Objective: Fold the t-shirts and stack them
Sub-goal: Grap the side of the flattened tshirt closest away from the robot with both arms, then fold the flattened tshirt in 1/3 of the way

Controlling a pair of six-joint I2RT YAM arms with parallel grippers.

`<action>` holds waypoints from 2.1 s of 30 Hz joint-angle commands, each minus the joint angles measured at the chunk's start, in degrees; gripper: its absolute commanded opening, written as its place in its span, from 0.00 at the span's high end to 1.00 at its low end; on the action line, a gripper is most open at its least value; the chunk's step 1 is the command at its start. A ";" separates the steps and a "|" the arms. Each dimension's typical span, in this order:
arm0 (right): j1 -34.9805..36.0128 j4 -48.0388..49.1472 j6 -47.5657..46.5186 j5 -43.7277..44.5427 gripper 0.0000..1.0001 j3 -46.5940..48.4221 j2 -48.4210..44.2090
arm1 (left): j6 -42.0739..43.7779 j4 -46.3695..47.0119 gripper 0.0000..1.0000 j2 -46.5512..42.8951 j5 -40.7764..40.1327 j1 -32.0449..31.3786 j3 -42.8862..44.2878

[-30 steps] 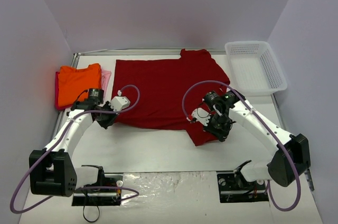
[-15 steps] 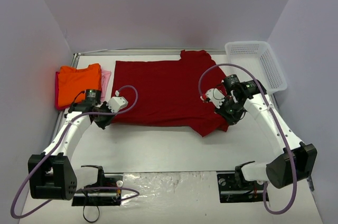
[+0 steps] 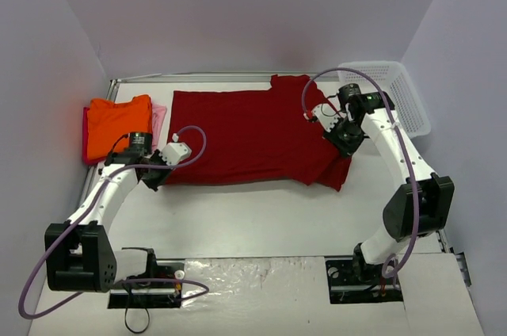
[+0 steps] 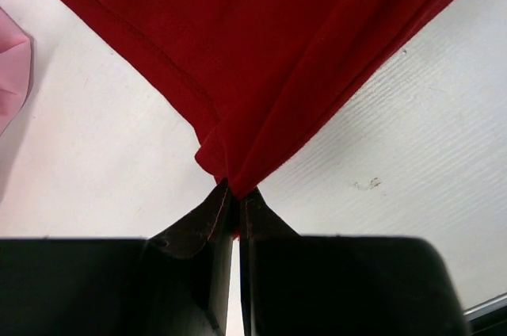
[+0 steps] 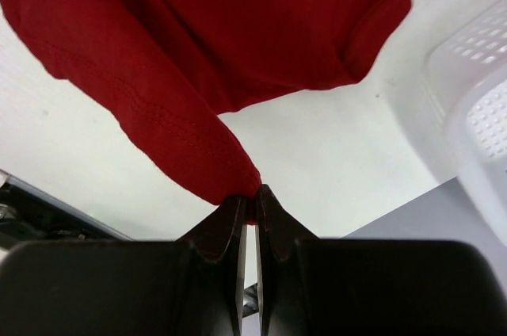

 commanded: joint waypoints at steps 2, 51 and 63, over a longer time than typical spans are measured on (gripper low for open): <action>-0.81 -1.35 -0.90 -0.87 1.00 6.92 3.82 | -0.40 0.92 0.98 0.85 -1.26 0.55 2.83; -1.16 -3.28 0.51 2.47 0.73 48.68 45.66 | -1.63 0.21 0.98 33.81 -2.39 0.72 29.82; -0.72 4.72 4.73 1.33 0.65 47.37 43.21 | -6.64 6.19 0.59 31.35 -10.40 0.64 31.31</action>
